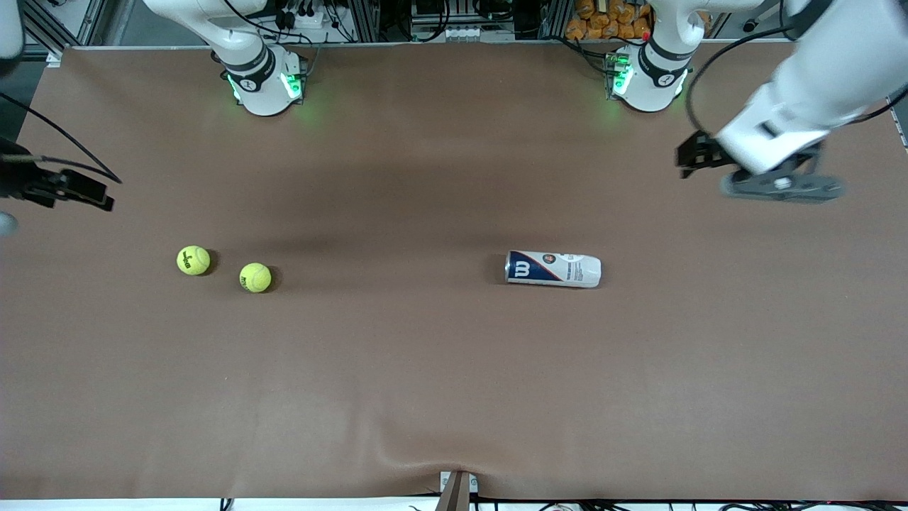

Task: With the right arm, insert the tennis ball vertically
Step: 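Reach the right gripper to the Roland Garros ball while the left gripper reaches the tube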

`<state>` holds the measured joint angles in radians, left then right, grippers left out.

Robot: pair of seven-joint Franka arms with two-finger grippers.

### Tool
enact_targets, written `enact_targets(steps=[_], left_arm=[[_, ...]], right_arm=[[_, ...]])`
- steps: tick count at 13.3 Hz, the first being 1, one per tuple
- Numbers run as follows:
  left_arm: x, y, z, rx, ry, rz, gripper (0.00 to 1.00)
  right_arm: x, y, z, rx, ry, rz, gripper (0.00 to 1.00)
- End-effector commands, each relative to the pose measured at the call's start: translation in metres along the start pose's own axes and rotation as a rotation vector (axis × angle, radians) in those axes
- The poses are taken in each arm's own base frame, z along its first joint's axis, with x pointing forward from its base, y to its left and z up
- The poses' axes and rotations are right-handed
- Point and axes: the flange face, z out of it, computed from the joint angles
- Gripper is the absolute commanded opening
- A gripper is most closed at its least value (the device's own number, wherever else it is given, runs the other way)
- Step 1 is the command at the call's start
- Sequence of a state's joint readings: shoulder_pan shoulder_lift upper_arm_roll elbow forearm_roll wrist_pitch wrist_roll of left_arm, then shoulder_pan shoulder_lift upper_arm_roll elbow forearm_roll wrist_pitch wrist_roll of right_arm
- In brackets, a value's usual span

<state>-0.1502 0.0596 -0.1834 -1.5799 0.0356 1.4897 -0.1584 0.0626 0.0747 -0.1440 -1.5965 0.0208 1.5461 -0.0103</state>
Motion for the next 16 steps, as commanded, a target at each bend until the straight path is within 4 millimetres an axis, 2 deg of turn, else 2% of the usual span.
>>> enact_targets(steps=[1,5,7,11,12,14,16], left_arm=[[0.024,0.028,0.032,0.035,-0.064,0.070,1.00],[0.033,0.100,0.078,0.203,-0.099,0.220,1.00],[0.038,0.125,0.103,0.237,-0.118,0.290,1.00],[0.044,0.152,0.143,0.270,-0.164,0.453,1.00],[0.044,0.159,0.157,0.314,-0.183,0.512,1.00],[0.049,0.172,0.186,0.358,-0.223,0.641,1.00],[0.050,0.184,0.206,0.394,-0.245,0.682,1.00]], right_arm=[[0.015,-0.015,0.027,0.003,-0.054,-0.014,1.00],[0.041,-0.034,0.079,-0.003,-0.122,-0.028,1.00],[0.051,-0.038,0.100,-0.009,-0.137,-0.033,1.00],[0.055,-0.050,0.160,-0.017,-0.113,-0.024,1.00],[0.057,-0.050,0.167,-0.016,-0.096,-0.023,1.00],[0.058,-0.053,0.200,-0.020,-0.101,-0.024,1.00],[0.057,-0.069,0.227,-0.023,-0.081,0.007,1.00]])
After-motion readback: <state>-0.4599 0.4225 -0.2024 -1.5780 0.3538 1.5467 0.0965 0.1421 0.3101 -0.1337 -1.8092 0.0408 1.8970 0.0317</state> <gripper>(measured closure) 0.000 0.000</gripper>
